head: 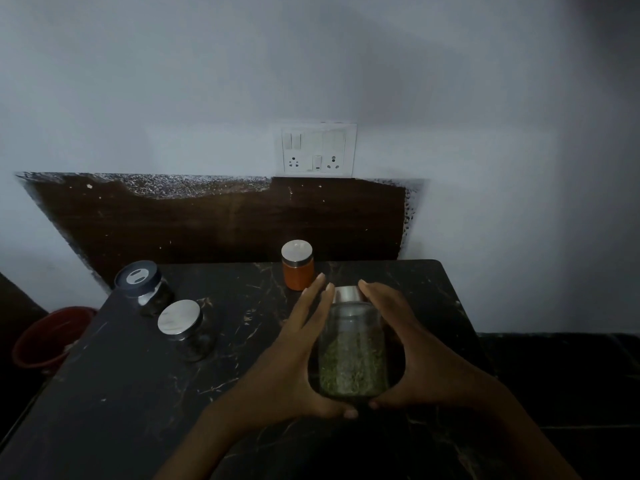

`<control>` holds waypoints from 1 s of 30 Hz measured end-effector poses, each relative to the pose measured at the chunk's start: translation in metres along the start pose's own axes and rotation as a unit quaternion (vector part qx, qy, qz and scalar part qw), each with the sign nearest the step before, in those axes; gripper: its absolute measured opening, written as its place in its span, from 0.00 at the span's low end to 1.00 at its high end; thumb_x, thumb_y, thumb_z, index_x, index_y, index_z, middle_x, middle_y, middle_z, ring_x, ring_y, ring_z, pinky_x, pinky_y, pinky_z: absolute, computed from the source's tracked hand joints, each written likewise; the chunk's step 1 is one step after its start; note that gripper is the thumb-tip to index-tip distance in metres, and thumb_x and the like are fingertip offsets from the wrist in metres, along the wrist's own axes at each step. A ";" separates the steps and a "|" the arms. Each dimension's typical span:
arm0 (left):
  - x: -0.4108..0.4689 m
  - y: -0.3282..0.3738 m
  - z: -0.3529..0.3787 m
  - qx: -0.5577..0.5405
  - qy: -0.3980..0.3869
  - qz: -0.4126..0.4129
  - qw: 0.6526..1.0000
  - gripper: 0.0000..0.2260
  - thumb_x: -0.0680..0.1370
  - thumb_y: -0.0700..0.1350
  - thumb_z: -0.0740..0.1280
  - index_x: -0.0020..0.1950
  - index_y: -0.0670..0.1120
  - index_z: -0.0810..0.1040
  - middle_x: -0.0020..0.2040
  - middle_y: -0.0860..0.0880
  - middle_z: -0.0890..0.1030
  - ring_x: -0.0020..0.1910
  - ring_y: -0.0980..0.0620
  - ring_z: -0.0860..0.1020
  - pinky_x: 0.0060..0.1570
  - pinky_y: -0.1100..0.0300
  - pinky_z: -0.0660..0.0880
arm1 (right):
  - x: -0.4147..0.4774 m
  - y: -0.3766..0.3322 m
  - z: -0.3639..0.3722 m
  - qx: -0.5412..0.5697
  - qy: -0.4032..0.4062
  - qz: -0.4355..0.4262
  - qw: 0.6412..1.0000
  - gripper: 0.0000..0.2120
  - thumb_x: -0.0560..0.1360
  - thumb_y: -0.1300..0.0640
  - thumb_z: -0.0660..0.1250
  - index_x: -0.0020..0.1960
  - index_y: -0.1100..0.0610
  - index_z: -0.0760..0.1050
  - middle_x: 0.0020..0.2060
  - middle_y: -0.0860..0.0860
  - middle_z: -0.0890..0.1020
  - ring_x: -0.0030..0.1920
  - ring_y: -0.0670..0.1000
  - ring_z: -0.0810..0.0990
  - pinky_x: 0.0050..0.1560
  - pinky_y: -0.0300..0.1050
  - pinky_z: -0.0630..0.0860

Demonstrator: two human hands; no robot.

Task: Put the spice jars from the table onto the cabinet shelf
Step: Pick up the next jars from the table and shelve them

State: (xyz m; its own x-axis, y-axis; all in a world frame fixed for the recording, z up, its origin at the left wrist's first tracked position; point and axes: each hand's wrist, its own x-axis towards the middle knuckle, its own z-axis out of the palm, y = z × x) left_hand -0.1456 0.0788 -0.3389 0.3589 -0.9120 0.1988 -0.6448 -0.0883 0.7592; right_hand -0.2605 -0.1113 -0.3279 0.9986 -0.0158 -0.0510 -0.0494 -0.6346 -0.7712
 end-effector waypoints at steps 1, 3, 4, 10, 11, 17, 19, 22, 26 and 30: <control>0.001 0.001 0.001 0.011 -0.003 -0.003 1.000 0.57 0.61 0.62 0.77 0.74 0.64 0.37 0.75 0.64 0.35 0.76 0.57 0.42 0.70 0.45 0.65 | 0.001 0.000 0.000 -0.001 -0.002 0.003 1.000 0.60 0.57 0.44 0.80 0.68 0.27 0.35 0.69 0.28 0.43 0.63 0.23 0.48 0.58 0.27 0.56; 0.003 0.003 0.002 0.023 0.006 -0.001 1.000 0.55 0.62 0.61 0.76 0.75 0.62 0.38 0.75 0.64 0.37 0.76 0.58 0.46 0.68 0.48 0.67 | 0.002 0.000 0.001 -0.008 -0.006 0.005 1.000 0.61 0.57 0.44 0.80 0.67 0.26 0.34 0.68 0.27 0.42 0.63 0.25 0.51 0.57 0.28 0.56; 0.003 0.003 0.002 0.022 0.017 0.003 1.000 0.54 0.63 0.61 0.76 0.75 0.60 0.40 0.75 0.64 0.40 0.76 0.59 0.47 0.68 0.49 0.68 | 0.003 0.000 0.001 -0.011 -0.009 0.005 1.000 0.61 0.57 0.44 0.80 0.67 0.26 0.33 0.67 0.25 0.42 0.64 0.27 0.52 0.57 0.27 0.55; -0.001 -0.002 0.003 -0.055 0.048 0.000 0.997 0.53 0.61 0.54 0.79 0.74 0.64 0.44 0.73 0.63 0.49 0.72 0.64 0.56 0.64 0.63 0.70 | -0.001 0.002 -0.010 0.037 -0.023 0.019 0.999 0.64 0.55 0.46 0.81 0.66 0.25 0.31 0.60 0.16 0.36 0.68 0.33 0.49 0.65 0.37 0.56; -0.002 -0.002 0.003 -0.071 0.050 -0.004 0.996 0.53 0.61 0.54 0.79 0.74 0.66 0.45 0.73 0.63 0.50 0.71 0.65 0.57 0.63 0.65 0.71 | -0.002 0.003 -0.011 0.046 -0.030 0.020 0.998 0.64 0.55 0.47 0.81 0.66 0.25 0.32 0.60 0.16 0.37 0.70 0.37 0.49 0.66 0.39 0.57; -0.006 -0.005 0.007 -0.095 0.011 -0.025 0.995 0.56 0.60 0.57 0.79 0.74 0.66 0.41 0.74 0.66 0.44 0.73 0.64 0.52 0.65 0.61 0.70 | -0.004 0.003 -0.006 0.063 -0.036 0.025 0.997 0.60 0.57 0.47 0.81 0.68 0.26 0.38 0.67 0.23 0.48 0.67 0.30 0.55 0.59 0.28 0.62; -0.005 -0.005 0.006 -0.050 0.007 -0.020 0.999 0.57 0.60 0.61 0.77 0.74 0.65 0.37 0.74 0.66 0.38 0.75 0.63 0.45 0.69 0.55 0.66 | -0.003 0.003 -0.003 0.044 -0.030 0.021 0.998 0.60 0.57 0.47 0.81 0.68 0.27 0.38 0.68 0.26 0.48 0.66 0.28 0.54 0.60 0.30 0.61; -0.002 -0.001 0.004 -0.022 -0.004 -0.022 1.000 0.55 0.61 0.62 0.77 0.72 0.68 0.38 0.74 0.67 0.40 0.75 0.59 0.46 0.69 0.47 0.66 | -0.001 0.003 -0.001 0.026 -0.025 0.020 0.999 0.61 0.57 0.46 0.80 0.68 0.27 0.36 0.68 0.26 0.46 0.64 0.26 0.52 0.60 0.29 0.60; -0.002 -0.001 0.002 -0.044 0.023 -0.018 0.999 0.55 0.60 0.58 0.79 0.75 0.64 0.44 0.73 0.67 0.48 0.73 0.63 0.54 0.66 0.57 0.71 | -0.003 0.001 -0.004 0.029 -0.031 0.017 0.999 0.60 0.56 0.43 0.80 0.65 0.24 0.34 0.62 0.18 0.44 0.59 0.18 0.48 0.56 0.25 0.57; -0.003 -0.003 0.004 -0.105 0.038 -0.019 0.994 0.53 0.60 0.55 0.80 0.76 0.60 0.49 0.72 0.65 0.53 0.71 0.65 0.59 0.59 0.68 0.73 | -0.006 0.000 -0.012 0.073 -0.049 0.029 0.996 0.62 0.54 0.44 0.80 0.65 0.23 0.33 0.65 0.19 0.42 0.68 0.28 0.48 0.62 0.30 0.57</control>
State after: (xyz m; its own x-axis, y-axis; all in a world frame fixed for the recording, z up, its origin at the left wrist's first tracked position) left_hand -0.1479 0.0805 -0.3443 0.4352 -0.8760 0.2080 -0.4785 -0.0293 0.8776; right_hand -0.2664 -0.1205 -0.3200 0.9876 0.0309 -0.1539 -0.1162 -0.5153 -0.8491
